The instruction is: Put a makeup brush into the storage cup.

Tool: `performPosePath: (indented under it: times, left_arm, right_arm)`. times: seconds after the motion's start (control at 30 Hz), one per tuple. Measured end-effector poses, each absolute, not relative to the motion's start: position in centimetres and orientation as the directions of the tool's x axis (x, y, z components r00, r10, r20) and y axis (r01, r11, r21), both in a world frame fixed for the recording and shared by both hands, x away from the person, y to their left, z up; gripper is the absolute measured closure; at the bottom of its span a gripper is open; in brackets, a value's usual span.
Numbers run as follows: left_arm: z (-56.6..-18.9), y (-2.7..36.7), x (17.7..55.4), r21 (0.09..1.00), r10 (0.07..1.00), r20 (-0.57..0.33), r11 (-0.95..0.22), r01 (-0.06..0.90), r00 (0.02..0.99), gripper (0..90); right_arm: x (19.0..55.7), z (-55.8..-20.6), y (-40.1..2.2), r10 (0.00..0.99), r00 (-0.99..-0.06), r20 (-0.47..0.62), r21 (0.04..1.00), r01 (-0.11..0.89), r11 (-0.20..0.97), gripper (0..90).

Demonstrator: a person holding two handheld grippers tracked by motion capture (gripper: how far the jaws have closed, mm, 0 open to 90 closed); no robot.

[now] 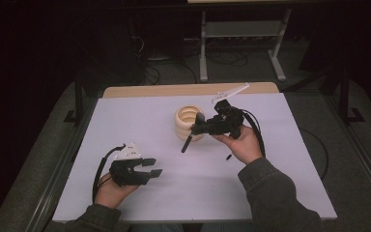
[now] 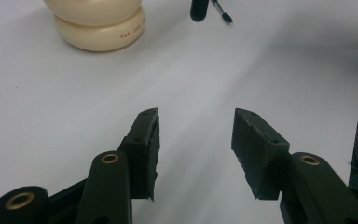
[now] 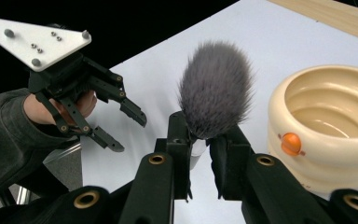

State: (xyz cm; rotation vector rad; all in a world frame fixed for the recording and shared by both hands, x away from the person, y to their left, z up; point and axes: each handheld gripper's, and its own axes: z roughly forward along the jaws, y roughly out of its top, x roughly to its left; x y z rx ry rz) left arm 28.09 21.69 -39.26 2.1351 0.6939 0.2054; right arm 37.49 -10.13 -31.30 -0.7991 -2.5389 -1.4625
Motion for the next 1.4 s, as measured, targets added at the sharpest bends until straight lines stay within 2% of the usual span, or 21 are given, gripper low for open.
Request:
performPosePath:
  times: [1.4]
  left_arm:
    - [-39.0, 22.8, 28.4, 0.788, 0.572, -0.104, -0.451, 0.418, 0.814, 46.0]
  right_arm:
    - [43.5, -26.4, -9.7, 0.514, -0.808, 0.289, 0.788, 0.506, 0.351, 77.2]
